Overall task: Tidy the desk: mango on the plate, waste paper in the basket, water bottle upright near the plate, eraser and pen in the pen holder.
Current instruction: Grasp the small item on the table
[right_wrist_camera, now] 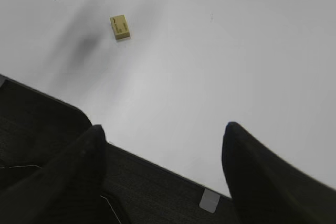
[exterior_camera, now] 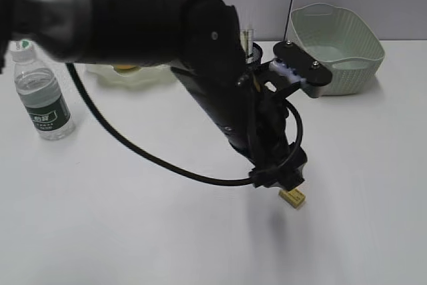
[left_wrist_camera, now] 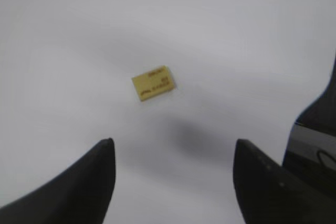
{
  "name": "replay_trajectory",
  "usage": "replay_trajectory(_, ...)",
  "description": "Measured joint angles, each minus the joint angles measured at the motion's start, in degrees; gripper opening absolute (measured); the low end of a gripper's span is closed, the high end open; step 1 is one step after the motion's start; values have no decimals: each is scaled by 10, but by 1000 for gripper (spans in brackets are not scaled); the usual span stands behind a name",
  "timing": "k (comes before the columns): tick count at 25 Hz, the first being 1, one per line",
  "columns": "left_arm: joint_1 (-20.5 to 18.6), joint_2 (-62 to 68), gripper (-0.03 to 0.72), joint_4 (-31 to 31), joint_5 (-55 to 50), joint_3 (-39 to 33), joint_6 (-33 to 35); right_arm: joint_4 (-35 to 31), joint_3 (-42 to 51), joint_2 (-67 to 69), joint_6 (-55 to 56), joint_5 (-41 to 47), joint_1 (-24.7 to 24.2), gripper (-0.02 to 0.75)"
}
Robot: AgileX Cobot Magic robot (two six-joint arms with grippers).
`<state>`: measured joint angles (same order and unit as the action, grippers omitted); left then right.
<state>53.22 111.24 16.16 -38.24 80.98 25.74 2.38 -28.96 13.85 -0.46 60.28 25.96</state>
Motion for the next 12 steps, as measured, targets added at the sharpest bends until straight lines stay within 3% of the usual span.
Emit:
replay_trajectory(4,13,54,547,-30,-21,73,-72,-1,0,0,0,-2,0,540)
replay_trajectory(9,49,123,547,-137,-70,151,-202,-1,0,0,5,-6,0,540)
replay_trajectory(12,57,163,547,-162,-104,191,-257,-1,0,0,5,-6,0,542)
